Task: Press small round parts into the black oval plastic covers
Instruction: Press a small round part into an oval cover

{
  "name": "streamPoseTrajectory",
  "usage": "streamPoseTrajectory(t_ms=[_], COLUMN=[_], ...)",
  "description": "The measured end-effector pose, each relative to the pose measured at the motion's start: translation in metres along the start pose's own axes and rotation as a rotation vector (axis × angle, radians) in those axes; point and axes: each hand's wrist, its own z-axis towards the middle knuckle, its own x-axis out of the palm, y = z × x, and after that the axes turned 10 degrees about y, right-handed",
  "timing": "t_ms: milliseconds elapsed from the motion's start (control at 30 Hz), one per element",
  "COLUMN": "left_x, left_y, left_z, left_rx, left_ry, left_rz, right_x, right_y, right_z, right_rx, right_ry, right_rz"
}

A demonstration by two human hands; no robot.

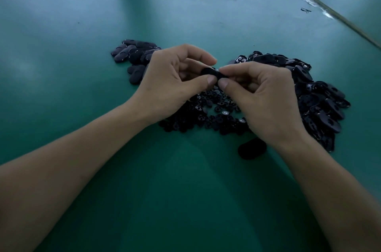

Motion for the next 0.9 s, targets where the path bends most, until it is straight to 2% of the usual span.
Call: streamPoseTrajectory(t_ms=[433, 900], left_x=[0.0011, 0.0029], left_y=[0.0016, -0.0008], left_z=[0.0011, -0.0007], left_rx=[-0.003, 0.029], left_ry=[-0.028, -0.090], left_rz=[0.030, 0.131], right_x=[0.0016, -0.0004], right_y=[0.0045, 0.0059], right_z=[0.0008, 0.0000], right_rx=[0.066, 0.067], right_ry=[0.053, 0.035], right_rz=[-0.123, -0.119])
